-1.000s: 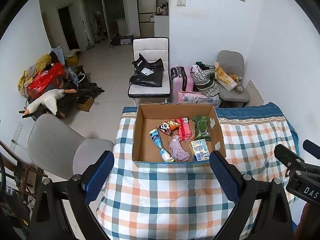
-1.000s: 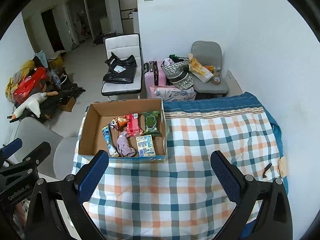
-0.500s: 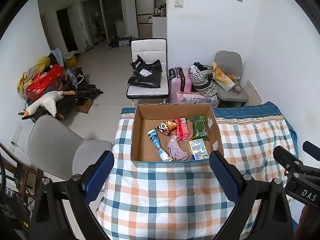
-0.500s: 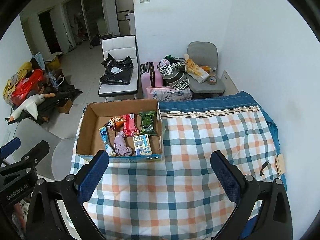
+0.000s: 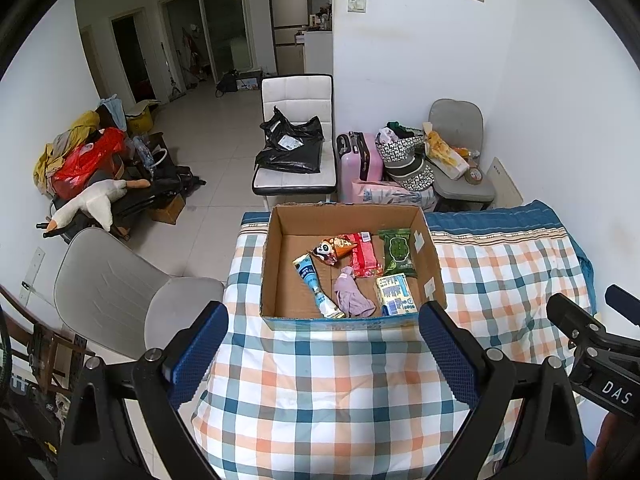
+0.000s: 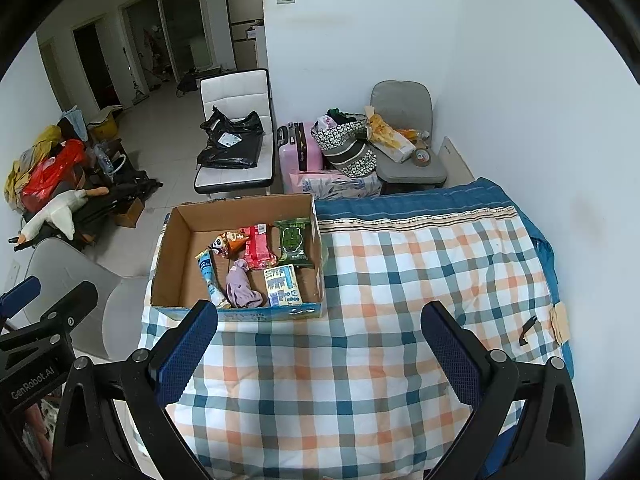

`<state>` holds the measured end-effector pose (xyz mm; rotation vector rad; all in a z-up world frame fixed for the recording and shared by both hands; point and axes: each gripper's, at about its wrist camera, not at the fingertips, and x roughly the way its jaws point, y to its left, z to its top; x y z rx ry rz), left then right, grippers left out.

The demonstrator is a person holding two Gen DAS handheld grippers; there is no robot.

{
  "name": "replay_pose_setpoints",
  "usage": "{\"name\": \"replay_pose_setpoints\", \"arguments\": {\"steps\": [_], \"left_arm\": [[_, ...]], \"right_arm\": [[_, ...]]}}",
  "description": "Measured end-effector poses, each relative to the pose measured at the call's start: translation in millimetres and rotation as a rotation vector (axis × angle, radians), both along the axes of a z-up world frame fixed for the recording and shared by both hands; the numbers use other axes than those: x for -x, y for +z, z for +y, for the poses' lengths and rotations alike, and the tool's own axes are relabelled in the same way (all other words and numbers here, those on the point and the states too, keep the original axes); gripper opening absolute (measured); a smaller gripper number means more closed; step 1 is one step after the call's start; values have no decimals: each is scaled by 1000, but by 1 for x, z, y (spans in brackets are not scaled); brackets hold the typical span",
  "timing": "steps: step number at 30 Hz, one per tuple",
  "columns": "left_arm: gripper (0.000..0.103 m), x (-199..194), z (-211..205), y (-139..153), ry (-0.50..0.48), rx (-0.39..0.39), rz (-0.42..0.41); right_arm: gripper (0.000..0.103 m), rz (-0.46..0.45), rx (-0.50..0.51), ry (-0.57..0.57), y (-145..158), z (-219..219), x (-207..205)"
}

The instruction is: Organize soft objects

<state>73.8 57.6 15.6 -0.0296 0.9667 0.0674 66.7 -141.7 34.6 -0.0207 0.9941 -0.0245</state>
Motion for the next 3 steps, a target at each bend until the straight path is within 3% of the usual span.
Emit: {"name": "replay_pose_setpoints", "arguments": {"steps": [3], "left_arm": [[98,1,0,-1,-1,1,-1]], "right_arm": [[103,-1,1,-1,-1,0,3]]}}
